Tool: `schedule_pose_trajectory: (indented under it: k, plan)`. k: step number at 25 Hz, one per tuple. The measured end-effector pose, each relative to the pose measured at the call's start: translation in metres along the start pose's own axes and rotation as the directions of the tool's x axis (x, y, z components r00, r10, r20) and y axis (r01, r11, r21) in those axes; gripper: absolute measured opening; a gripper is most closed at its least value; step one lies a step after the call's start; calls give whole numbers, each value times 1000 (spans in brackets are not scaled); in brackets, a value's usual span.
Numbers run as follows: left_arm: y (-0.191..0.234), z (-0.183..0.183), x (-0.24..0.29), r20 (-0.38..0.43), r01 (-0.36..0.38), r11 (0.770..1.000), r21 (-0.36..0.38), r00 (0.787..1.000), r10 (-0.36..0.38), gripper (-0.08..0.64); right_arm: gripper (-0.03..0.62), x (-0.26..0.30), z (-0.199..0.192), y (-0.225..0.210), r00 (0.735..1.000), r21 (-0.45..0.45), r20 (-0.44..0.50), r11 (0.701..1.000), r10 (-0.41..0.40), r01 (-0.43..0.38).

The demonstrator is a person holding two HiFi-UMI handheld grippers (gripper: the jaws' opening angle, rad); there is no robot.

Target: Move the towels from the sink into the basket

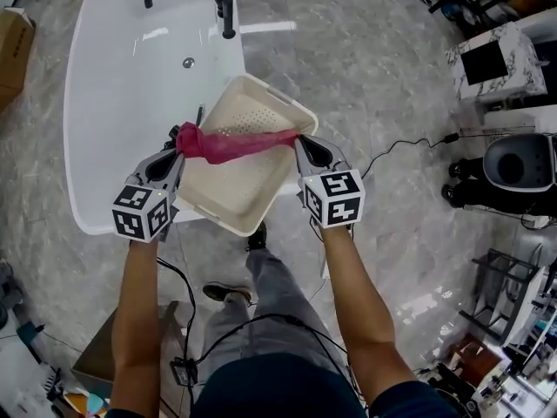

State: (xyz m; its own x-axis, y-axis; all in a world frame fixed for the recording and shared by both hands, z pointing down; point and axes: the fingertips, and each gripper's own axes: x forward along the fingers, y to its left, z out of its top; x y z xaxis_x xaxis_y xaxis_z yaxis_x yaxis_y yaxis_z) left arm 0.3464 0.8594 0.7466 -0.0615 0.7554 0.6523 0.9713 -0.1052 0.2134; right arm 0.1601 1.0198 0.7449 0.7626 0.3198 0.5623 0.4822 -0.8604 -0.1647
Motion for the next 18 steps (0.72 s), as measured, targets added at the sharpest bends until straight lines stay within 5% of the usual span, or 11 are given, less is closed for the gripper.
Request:
schedule_pose_trajectory:
  k: [18]
  plan:
    - [-3,-27,24,-105,-4,1000,-28,994,1,21,17,19,-29,5,993,-45,-111,998,33,-38]
